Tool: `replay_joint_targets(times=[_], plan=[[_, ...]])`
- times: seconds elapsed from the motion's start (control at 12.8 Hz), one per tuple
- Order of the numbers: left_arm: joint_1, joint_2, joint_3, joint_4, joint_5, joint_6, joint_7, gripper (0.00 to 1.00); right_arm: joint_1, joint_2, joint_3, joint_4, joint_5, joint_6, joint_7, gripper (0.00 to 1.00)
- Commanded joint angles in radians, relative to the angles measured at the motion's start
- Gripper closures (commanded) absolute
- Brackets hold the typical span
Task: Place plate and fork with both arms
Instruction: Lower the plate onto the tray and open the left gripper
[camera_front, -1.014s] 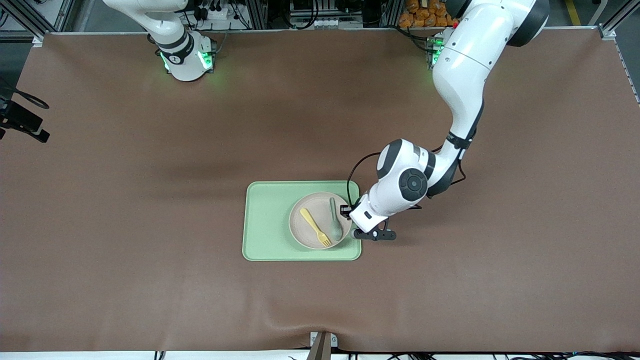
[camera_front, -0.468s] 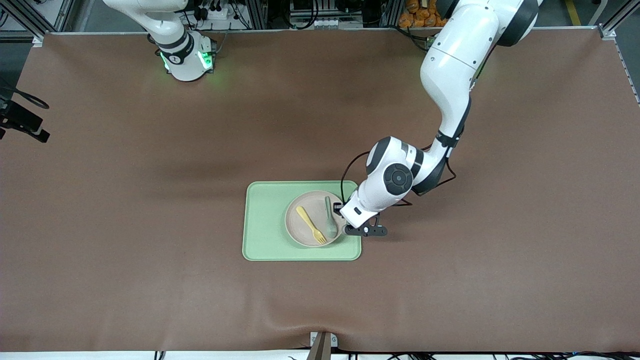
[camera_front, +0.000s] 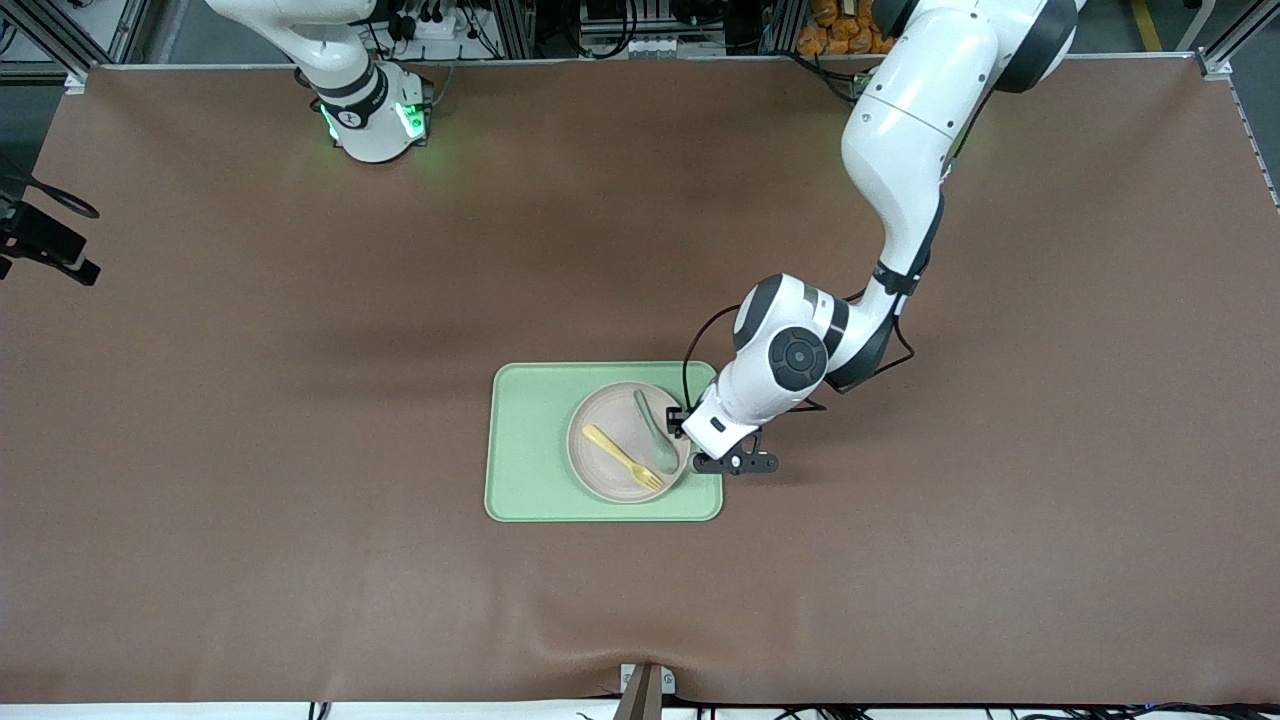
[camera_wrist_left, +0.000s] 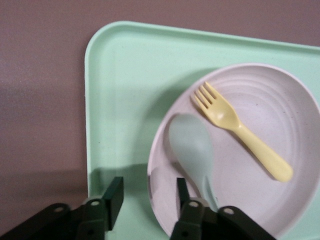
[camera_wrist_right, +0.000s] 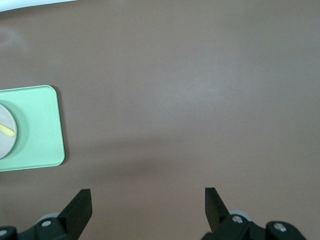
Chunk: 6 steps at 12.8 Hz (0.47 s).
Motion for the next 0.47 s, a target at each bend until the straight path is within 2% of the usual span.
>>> replay_joint_targets(times=[0.0,0.23,0.39], plan=[[-0.011,-0.028,0.039,0.013,0.020,-0.002,-0.042,0.00,-0.018,0.001,0.010,-0.002,0.002,-0.002,-0.007,0.00],[0.003,-0.068,0.052,0.013,0.020,-0.011,-0.043,0.00,-0.015,0.005,0.010,0.001,0.007,-0.001,-0.009,0.00],[0.000,-0.105,0.084,0.010,0.020,-0.026,-0.045,0.00,0.002,0.022,0.013,0.004,0.012,-0.002,-0.015,0.00]])
